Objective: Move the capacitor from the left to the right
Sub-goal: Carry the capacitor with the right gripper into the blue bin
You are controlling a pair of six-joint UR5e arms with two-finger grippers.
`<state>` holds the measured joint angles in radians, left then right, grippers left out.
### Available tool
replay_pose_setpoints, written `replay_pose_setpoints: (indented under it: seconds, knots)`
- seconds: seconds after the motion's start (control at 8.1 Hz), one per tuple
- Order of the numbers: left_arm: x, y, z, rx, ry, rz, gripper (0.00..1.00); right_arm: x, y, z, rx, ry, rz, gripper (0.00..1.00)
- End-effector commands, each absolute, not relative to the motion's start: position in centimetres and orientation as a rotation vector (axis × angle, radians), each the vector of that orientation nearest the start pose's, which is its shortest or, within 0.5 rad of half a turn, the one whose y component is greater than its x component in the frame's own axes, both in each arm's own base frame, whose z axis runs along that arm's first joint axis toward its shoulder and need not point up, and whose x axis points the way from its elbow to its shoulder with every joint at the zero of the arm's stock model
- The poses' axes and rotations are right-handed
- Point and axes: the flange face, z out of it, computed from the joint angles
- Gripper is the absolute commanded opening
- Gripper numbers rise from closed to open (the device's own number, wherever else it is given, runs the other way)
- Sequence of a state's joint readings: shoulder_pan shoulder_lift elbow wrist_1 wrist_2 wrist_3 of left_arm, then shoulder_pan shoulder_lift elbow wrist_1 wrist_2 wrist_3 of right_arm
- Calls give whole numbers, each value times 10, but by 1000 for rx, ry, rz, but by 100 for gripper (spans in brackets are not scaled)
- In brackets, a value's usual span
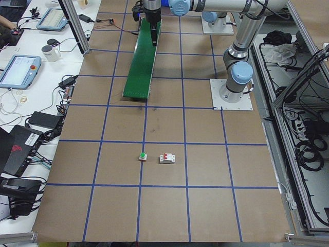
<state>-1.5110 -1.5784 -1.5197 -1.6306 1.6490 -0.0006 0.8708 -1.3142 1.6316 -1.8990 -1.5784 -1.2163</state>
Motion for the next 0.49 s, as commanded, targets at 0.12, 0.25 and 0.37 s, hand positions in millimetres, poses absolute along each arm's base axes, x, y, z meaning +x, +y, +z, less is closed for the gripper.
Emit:
replay_pose_setpoints:
  seconds: [0.12,0.25,0.37]
  knots:
    - [-96,-500,503,-98,3062,31,100,-329,-523,257,-951,3020,134,0]
    - [-96,-500,503,-93,3064,29,100,-327,-522,252,-943,3012,134,37]
    - [-96,-500,503,-93,3064,32,100,-326,-521,252,-952,3007,141,92]
